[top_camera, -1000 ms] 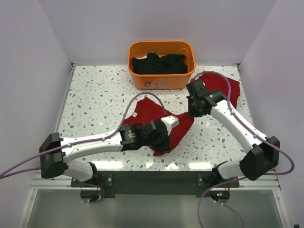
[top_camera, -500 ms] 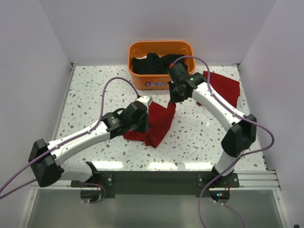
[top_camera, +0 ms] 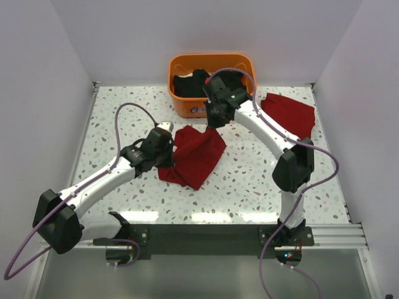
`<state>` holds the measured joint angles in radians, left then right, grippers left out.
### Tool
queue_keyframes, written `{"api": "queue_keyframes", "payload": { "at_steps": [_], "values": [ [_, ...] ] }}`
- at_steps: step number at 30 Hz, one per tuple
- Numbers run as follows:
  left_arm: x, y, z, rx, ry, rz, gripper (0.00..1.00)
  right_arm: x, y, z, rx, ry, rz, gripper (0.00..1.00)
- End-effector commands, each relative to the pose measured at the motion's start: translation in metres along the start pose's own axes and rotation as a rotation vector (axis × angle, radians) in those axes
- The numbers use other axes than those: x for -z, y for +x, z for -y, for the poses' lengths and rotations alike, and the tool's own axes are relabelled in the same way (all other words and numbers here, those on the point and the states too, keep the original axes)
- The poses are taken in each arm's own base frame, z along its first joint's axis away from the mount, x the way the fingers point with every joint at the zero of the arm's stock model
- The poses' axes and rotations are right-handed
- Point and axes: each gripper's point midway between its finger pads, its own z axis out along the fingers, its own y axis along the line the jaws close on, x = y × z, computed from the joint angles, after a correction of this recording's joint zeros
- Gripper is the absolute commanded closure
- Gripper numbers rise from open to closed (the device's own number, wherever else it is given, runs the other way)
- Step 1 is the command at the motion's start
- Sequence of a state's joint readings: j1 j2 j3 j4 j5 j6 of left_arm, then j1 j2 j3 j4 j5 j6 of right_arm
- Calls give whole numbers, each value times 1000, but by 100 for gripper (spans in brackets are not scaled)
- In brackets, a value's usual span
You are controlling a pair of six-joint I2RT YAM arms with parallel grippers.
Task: Fold and stack the t-shirts
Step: Fold the tshirt
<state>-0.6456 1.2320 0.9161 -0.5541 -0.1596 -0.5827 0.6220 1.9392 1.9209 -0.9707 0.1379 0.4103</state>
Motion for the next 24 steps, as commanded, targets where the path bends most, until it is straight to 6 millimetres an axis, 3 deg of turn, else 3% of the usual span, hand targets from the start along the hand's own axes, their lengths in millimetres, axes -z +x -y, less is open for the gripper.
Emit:
{"api": "queue_keyframes", "payload": {
  "at_steps": [1, 7, 11, 13, 14, 15, 16, 17, 18, 19, 21, 22, 23, 24],
  "values": [
    [3, -9, -12, 35, -19, 40, 100, -4, -20, -18, 20, -33, 57, 100],
    [1, -6, -39, 93, -103, 60, 99, -23, -38, -41, 23, -76, 149, 100],
    [-8, -1, -53, 129, -167, 44, 91, -40, -45, -59, 12, -129, 186, 99],
    [-9, -3, -66, 170, -229, 67, 77, -47, -50, -71, 3, -177, 211, 90],
    [-11, -2, -70, 194, -249, 68, 76, -51, -50, -75, 1, -192, 215, 90],
    [-10, -5, -78, 208, -287, 87, 71, -55, -49, -79, 0, -210, 217, 82],
    [-8, -4, -87, 227, -325, 77, 63, -54, -50, -82, 2, -226, 216, 59],
    [-4, -9, -90, 263, -344, 91, 24, -53, -49, -87, 8, -246, 206, 39],
    [-1, -12, -97, 277, -383, 108, 8, -48, -50, -88, 12, -254, 211, 28],
    [3, -12, -100, 279, -400, 105, 0, -44, -50, -91, 27, -268, 219, 27],
    [10, -18, -100, 292, -404, 130, 0, -29, -45, -91, 37, -293, 226, 25],
    [11, -18, -101, 297, -404, 133, 0, -22, -48, -91, 44, -304, 253, 13],
    [12, -18, -100, 301, -401, 135, 0, -17, -43, -96, 53, -335, 249, 12],
    [11, -15, -99, 301, -393, 122, 0, -22, -28, -92, 58, -332, 221, 4]
  ]
}}
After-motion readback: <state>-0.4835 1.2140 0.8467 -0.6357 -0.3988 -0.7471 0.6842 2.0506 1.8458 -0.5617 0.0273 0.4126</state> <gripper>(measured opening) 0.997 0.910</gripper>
